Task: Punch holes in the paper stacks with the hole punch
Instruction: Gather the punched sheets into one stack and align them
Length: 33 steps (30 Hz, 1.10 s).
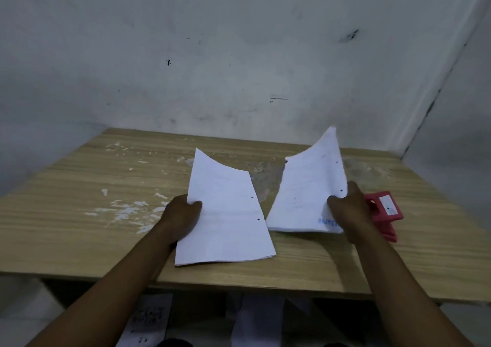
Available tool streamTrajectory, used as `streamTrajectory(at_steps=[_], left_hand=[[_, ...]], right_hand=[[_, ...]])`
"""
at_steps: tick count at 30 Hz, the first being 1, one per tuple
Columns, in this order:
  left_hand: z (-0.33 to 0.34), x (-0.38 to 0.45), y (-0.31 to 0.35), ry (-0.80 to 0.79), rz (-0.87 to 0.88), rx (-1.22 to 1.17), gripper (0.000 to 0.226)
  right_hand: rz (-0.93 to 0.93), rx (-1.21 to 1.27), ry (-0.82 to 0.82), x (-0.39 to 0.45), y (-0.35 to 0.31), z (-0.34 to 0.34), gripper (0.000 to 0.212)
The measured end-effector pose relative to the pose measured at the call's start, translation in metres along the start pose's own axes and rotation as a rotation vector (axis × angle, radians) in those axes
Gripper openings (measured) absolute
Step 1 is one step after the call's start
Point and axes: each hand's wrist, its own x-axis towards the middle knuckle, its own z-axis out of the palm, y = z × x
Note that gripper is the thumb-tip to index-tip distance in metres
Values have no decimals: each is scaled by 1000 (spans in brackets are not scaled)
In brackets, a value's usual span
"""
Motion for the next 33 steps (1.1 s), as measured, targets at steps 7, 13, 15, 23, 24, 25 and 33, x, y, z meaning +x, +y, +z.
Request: streamTrajectory(at_steps=[7,13,15,23,24,25,33], left_hand=[[-4,-6,7,-59,-41,-90,33],[-1,-2,14,-39,-167,-242,43],[1,-1,16,-8,-230,-240,56],[-1,5,11,-22,-211,-214,57],[-1,4,10,-34,-196,-224,49],[0,3,10,-42,-180,-236,42],[2,0,0,-37,-21,-158,35]], right_hand=[[-42,435,-56,-8,-46,-4,31],[-6,397,-286,-27,-22,61,35],[34,390,-350,-36,-9,81,35],[-76,74,-341,-62,-2,107,23],[-87,62,-347,-63,-2,107,24],[-99,51,-356,-63,-1,108,25],[-167,-52,-455,-61,-2,107,29]])
